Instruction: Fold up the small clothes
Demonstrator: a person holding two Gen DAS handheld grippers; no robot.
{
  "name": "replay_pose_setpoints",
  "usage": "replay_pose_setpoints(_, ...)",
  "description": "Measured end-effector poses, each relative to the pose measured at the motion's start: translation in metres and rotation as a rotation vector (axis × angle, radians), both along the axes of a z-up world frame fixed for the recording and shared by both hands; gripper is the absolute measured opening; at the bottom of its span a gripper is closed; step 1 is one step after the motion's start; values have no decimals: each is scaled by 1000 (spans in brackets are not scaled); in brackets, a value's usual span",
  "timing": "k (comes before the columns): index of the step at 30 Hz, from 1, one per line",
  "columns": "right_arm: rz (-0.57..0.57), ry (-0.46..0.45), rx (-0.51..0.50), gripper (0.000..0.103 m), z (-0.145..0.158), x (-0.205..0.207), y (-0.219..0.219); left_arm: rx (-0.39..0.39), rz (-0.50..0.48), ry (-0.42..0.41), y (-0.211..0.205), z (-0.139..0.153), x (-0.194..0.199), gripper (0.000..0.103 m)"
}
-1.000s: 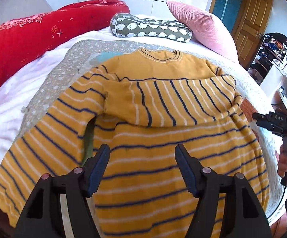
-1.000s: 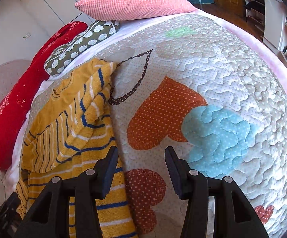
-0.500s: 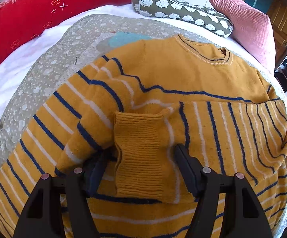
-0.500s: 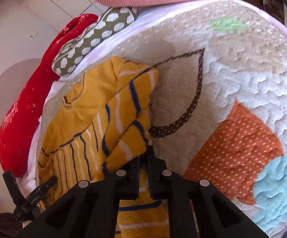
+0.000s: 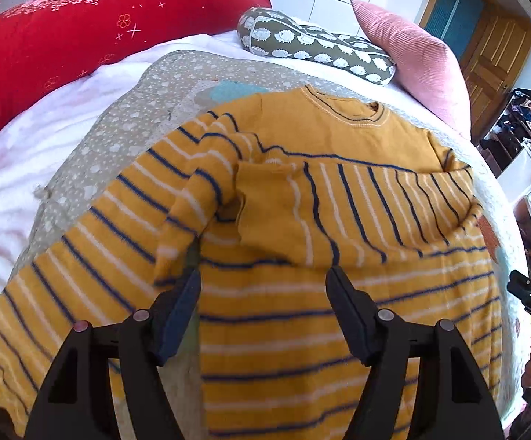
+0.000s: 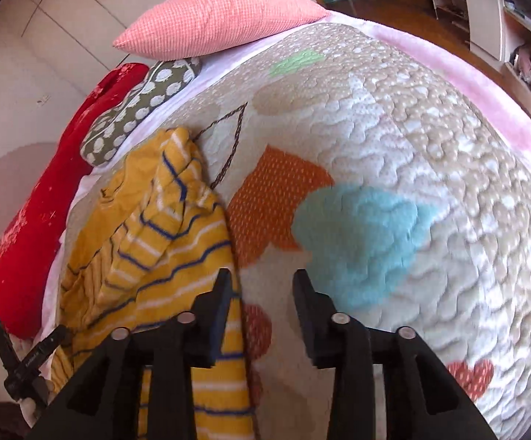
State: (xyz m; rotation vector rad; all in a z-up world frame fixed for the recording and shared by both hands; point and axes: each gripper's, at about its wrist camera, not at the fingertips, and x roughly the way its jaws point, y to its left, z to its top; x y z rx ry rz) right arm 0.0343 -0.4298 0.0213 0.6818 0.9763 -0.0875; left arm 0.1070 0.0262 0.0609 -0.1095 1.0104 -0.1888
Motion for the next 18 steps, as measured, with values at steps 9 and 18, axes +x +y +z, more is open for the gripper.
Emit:
replay_pose_setpoints(9,117,-40,41,48,-13,-106,48,-206,-11,164,41,-32,-128,70)
replay_pose_setpoints(18,139,-99,42,40,-25,-101,73,-143,-98,135,-13,-43,-148,62)
